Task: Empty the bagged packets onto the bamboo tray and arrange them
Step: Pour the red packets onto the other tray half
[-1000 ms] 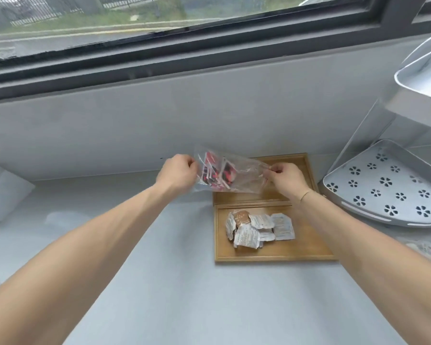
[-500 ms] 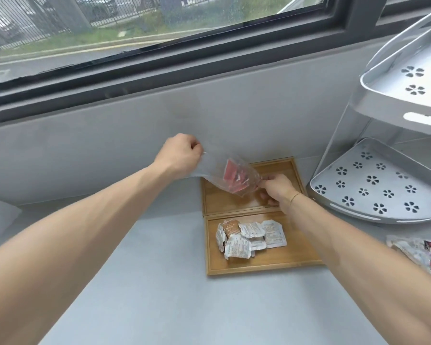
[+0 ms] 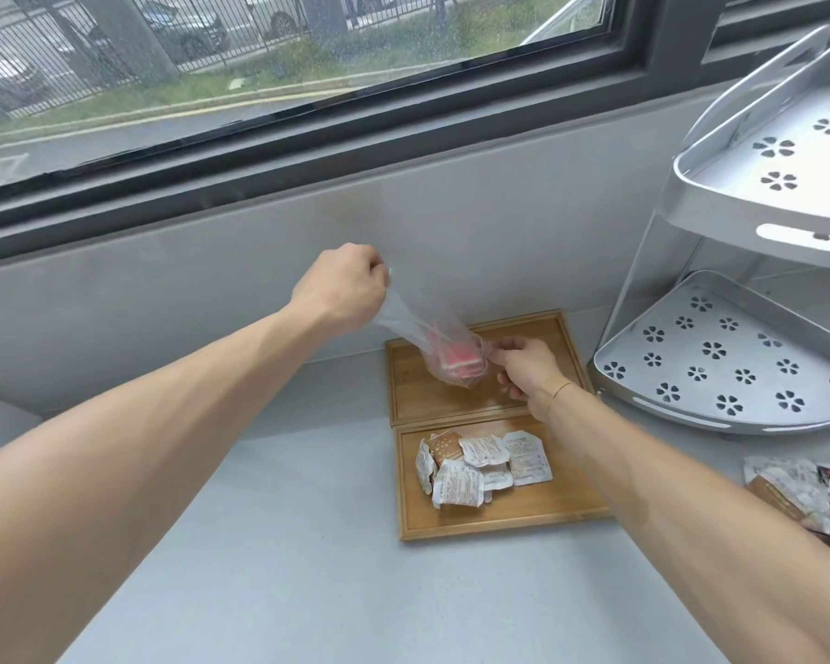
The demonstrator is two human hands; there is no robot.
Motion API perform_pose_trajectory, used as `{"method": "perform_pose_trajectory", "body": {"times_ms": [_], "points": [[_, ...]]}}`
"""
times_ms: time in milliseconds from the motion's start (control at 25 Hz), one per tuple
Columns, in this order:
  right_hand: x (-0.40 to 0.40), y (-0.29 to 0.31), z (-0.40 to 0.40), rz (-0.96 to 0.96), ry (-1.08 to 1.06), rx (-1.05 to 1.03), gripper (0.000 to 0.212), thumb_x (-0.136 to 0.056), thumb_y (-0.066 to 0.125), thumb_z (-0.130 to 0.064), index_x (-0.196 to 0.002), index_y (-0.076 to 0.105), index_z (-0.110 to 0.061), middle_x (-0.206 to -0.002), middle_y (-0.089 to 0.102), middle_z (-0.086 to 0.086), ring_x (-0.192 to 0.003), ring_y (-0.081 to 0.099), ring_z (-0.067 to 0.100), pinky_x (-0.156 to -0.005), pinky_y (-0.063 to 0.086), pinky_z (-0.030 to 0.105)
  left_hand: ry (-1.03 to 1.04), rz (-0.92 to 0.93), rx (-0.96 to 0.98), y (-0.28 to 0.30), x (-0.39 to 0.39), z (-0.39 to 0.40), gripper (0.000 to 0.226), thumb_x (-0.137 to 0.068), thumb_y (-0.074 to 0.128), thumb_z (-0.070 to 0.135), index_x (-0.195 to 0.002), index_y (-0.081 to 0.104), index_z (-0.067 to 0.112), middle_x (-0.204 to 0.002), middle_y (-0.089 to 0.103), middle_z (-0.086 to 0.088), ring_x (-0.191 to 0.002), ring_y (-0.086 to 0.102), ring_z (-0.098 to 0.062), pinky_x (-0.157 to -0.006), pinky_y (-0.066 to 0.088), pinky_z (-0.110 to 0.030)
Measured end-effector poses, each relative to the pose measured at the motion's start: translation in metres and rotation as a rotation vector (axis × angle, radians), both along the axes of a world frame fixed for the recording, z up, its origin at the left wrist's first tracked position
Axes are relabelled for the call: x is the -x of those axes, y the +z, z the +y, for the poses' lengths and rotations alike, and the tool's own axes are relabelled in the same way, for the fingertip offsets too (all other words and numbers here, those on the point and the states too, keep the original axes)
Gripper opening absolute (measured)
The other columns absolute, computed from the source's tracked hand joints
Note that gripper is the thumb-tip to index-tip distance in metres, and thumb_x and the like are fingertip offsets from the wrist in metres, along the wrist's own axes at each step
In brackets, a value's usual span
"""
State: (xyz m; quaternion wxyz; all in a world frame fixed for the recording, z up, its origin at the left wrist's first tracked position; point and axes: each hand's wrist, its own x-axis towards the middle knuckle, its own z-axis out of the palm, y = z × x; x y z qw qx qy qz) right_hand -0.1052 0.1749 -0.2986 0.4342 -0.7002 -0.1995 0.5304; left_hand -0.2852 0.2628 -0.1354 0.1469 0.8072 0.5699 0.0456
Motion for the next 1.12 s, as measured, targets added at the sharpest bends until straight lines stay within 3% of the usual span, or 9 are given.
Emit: {"method": "perform_pose_trajectory", "body": {"times_ms": [280, 480, 640, 800, 1000, 1120], "points": [[0.0, 0.002, -0.001, 0.09, -0.109, -0.049, 0.006, -0.095, 0.061, -0.017, -0.099, 0.064, -0.015, -0.069, 0.061, -0.002, -0.041, 0.041, 0.006, -0.031, 0.024, 0.015, 0.056, -0.079, -0.047, 0.014, -0.003, 0.004, 0.03, -0.094, 0.041, 0.027, -0.096, 0.068, 0.016, -0.101, 0.071, -0.009, -0.095, 0.061, -0.032, -0.086, 0.054, -0.044], [0.004, 0.008, -0.005, 0.123, -0.077, -0.032, 0.024, -0.093, 0.062, -0.03, -0.109, 0.067, -0.014, -0.071, 0.065, -0.005, -0.044, 0.039, 0.007, -0.036, 0.023, 0.016, 0.036, -0.082, -0.042, 0.018, -0.002, -0.004, 0.029, -0.095, 0.041, 0.027, -0.094, 0.068, 0.016, -0.099, 0.072, -0.007, -0.094, 0.062, -0.031, -0.085, 0.053, -0.04], [0.011, 0.02, -0.012, 0.088, 0.001, -0.03, 0.028, -0.091, 0.065, -0.035, -0.11, 0.068, -0.014, -0.085, 0.068, -0.003, -0.052, 0.046, 0.007, -0.042, 0.028, 0.021, 0.025, -0.122, -0.043, 0.03, 0.001, -0.012, 0.027, -0.097, 0.042, 0.026, -0.093, 0.067, 0.016, -0.091, 0.069, -0.004, -0.088, 0.06, -0.026, -0.073, 0.046, -0.031], [0.018, 0.035, -0.022, 0.219, 0.06, -0.063, 0.029, -0.09, 0.065, -0.044, -0.103, 0.072, -0.019, -0.101, 0.073, 0.001, -0.068, 0.06, 0.012, -0.048, 0.041, 0.023, 0.006, -0.185, -0.047, 0.046, 0.006, -0.03, 0.024, -0.098, 0.043, 0.023, -0.091, 0.066, 0.017, -0.08, 0.061, 0.006, -0.075, 0.054, -0.014, -0.057, 0.038, -0.021], [0.017, 0.062, -0.057, 0.298, -0.002, -0.168, 0.017, -0.092, 0.067, -0.026, -0.101, 0.069, -0.012, -0.081, 0.068, 0.0, -0.062, 0.058, 0.011, -0.052, 0.042, 0.024, -0.006, -0.243, -0.073, 0.061, 0.021, -0.069, 0.024, -0.099, 0.044, 0.022, -0.092, 0.067, 0.016, -0.074, 0.059, 0.012, -0.072, 0.054, -0.011, -0.058, 0.039, -0.022], [0.003, 0.079, -0.098, 0.273, -0.051, -0.205, 0.006, -0.092, 0.067, -0.021, -0.089, 0.065, -0.016, -0.073, 0.066, -0.002, -0.058, 0.055, 0.011, -0.053, 0.04, 0.024, -0.017, -0.242, -0.07, 0.062, 0.024, -0.1, 0.023, -0.1, 0.046, 0.023, -0.092, 0.067, 0.017, -0.077, 0.062, 0.009, -0.074, 0.056, -0.012, -0.06, 0.039, -0.023]]}}
